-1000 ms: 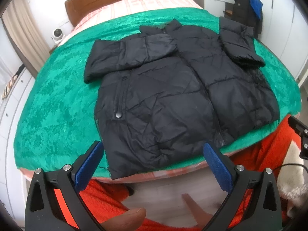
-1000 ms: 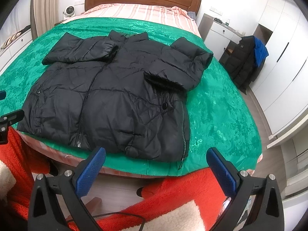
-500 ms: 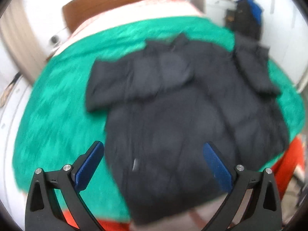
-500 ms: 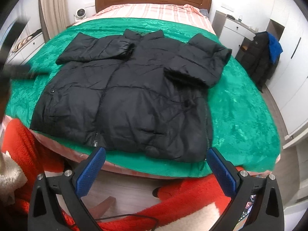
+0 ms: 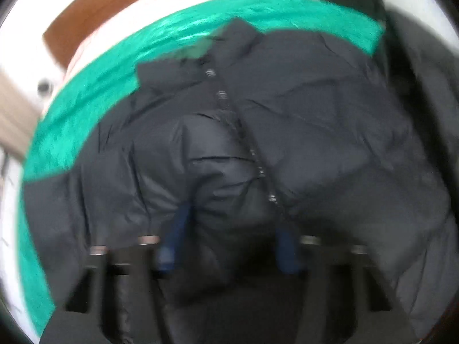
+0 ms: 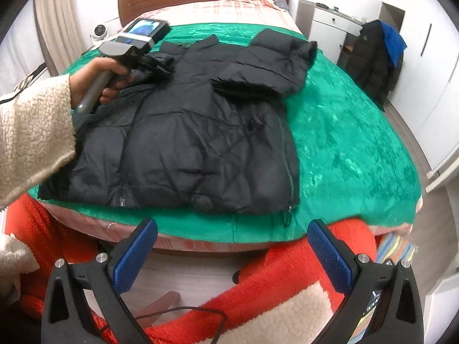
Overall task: Fold large clothes
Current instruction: 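Grasp the cuff of a jacket sleeve with the left gripper, then pull the held sleeve outward straight from the body and release it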
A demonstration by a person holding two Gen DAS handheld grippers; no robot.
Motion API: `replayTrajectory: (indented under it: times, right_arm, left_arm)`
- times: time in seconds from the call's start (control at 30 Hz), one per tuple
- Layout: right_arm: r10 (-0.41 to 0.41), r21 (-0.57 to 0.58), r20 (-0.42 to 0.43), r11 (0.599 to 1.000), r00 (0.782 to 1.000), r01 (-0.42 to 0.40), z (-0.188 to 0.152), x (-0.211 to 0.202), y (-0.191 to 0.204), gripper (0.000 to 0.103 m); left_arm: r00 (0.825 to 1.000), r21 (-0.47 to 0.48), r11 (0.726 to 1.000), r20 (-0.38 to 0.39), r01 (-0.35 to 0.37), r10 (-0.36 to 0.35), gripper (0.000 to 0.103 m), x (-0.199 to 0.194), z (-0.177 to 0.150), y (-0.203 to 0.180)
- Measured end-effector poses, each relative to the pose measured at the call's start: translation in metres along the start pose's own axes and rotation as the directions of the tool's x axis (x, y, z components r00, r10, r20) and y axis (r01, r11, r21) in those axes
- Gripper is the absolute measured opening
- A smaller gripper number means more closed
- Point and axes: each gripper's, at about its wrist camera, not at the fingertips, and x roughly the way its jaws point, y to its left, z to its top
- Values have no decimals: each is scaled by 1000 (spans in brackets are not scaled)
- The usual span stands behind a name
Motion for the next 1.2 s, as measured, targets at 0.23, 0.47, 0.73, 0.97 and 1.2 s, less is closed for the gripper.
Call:
replayTrajectory:
  times: [0.23, 0.47, 0.73, 0.97, 1.2]
  right_arm:
    - [18, 14, 11, 1000, 1000, -18, 1, 9, -1, 103]
    - [57, -39, 22, 998, 998, -56, 6, 15, 24, 103]
    - [71, -100, 37, 993, 997, -67, 1, 7, 40, 103]
    - [49, -86, 27, 995, 998, -47, 1, 8, 33, 103]
    - [126, -100, 22, 987, 992, -123, 4, 12, 37, 103]
  left_arm:
    - [977, -303, 952, 212, 44, 22, 11, -137, -55, 154]
    - [936, -704, 695, 125, -150, 329, 11, -212, -188, 338]
    - [896, -821, 410, -251, -397, 366, 8, -131, -330, 414]
    - [880, -785, 417, -331, -457, 341, 9, -94, -346, 398]
    - [858, -752, 456, -284, -477, 428, 79, -141, -342, 369]
